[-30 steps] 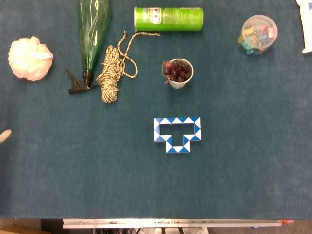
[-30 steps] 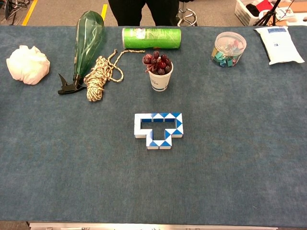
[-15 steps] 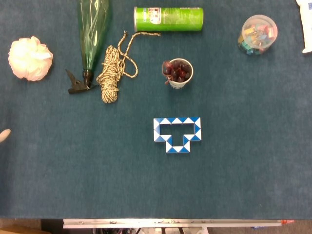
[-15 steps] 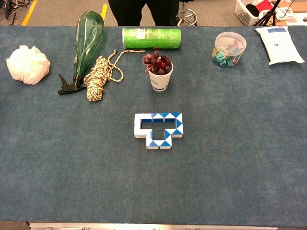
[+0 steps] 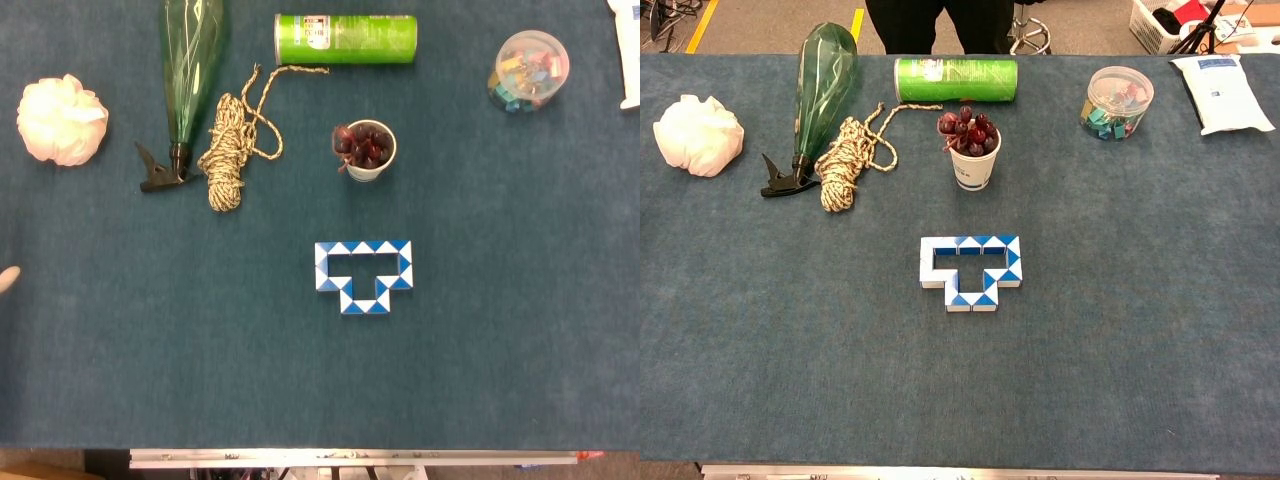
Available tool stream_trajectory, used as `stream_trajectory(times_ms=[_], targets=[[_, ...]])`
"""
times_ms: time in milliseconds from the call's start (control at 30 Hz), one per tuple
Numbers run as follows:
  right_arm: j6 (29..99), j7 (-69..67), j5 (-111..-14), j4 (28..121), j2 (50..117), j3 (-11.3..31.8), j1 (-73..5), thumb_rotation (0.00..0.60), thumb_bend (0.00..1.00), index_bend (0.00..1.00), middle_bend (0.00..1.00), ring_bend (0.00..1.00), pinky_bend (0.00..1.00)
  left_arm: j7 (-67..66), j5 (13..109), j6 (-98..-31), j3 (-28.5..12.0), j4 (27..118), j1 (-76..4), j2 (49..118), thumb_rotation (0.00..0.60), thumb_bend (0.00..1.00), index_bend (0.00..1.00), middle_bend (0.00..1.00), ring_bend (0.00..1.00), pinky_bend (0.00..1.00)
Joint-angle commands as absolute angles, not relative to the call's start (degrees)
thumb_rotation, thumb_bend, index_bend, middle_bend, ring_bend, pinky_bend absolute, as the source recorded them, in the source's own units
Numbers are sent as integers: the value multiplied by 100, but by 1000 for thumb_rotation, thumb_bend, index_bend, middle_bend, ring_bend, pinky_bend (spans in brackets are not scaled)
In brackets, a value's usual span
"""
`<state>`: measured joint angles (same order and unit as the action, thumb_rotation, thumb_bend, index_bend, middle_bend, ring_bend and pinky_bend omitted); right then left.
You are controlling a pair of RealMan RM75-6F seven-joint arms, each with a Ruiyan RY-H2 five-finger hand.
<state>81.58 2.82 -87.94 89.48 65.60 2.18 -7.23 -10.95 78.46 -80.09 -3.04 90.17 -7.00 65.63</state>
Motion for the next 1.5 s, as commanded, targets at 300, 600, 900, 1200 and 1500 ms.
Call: stream_trajectory(times_ms=[300,600,900,1200,1500], targets=[[8563,-2586,-9972,7919,7041,-169,-1048,600,1000,0,0,0,0,-1072,7810,-7986,-320,9025,-706,6547,473,0,0,0,0,0],[8950,-4427,-10480,7570,7117,-444,-1241,600,1000,0,0,0,0,-1067,7781,-7974,-324,9018,-702,6543,472,0,0,0,0,0],[8976,-5676,-10802,7641,7169,-627,-1624,600,1000,0,0,0,0,-1048,7794,-7985,-323,9038,-697,6527,478,0,0,0,0,0],[8873,-7464,-10983,7711,7327,-834,-2163,600,1000,0,0,0,0,-1007,7795,-8008,-330,9047,-683,6503,484,0,0,0,0,0],[9065,-8728,-11094,7480,7491,-992,-2480,600,1000,0,0,0,0,-1041,7762,-7978,-332,9036,-692,6512,483,0,0,0,0,0]])
